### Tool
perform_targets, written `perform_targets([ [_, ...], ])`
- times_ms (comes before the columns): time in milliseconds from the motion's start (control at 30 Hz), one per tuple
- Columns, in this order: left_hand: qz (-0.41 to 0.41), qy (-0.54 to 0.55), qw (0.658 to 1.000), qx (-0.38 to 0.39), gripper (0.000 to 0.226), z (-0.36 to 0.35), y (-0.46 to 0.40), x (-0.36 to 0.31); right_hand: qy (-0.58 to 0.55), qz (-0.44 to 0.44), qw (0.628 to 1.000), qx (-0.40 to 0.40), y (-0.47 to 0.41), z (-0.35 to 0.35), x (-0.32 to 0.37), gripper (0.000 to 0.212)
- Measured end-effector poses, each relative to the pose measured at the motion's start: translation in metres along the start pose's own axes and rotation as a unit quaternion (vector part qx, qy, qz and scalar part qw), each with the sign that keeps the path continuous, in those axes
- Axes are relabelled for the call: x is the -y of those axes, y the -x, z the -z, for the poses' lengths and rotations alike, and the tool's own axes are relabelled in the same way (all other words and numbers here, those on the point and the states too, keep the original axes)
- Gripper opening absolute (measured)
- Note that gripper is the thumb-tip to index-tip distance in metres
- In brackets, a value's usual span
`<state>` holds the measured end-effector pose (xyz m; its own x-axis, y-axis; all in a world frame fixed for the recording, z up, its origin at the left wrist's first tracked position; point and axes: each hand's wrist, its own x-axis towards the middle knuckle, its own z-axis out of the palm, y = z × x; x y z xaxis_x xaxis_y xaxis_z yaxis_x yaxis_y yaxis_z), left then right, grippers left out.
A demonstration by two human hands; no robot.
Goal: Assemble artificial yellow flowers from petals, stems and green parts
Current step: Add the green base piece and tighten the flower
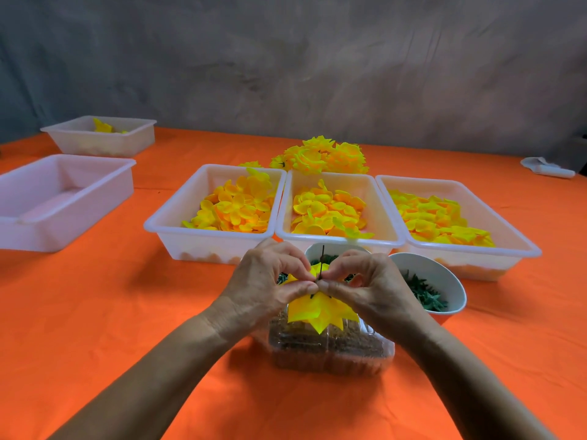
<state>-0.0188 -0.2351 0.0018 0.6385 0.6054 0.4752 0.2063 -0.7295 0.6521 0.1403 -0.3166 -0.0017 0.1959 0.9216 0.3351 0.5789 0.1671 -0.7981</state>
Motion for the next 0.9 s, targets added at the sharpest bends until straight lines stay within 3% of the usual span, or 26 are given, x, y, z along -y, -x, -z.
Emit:
perform_targets([
  [167, -0.053, -0.014, 0.998, -0.006, 0.010, -0.004, 0.002, 0.004, 0.007, 0.018, 1.000, -0.018, 0.004, -0.003, -0.002, 0.013],
  [367, -0.057, 0.003, 0.998, -0.005, 0.015, -0.009, 0.004, 0.010, -0.026, 0.034, 0.998, -0.047, 0.009, -0.009, -0.007, 0.027],
  [500, -0.061, -0.014, 0.998, -0.008, 0.013, -0.008, 0.007, 0.009, 0.023, 0.043, 0.997, -0.067, 0.011, -0.009, -0.003, 0.018],
  [600, -0.033, 0.020, 0.999, 0.007, 0.007, -0.002, 0.009, 0.008, 0.089, 0.054, 0.992, -0.075, 0.013, -0.007, 0.004, 0.005],
  [767, 0.053, 0.137, 0.988, -0.050, 0.004, -0.002, 0.005, 0.001, 0.074, 0.017, 0.985, -0.153, 0.017, -0.023, 0.008, 0.014],
  [900, 0.066, 0.162, 0.983, -0.057, 0.010, -0.006, -0.001, -0.007, 0.057, 0.014, 0.979, -0.193, 0.018, -0.030, 0.005, 0.025],
])
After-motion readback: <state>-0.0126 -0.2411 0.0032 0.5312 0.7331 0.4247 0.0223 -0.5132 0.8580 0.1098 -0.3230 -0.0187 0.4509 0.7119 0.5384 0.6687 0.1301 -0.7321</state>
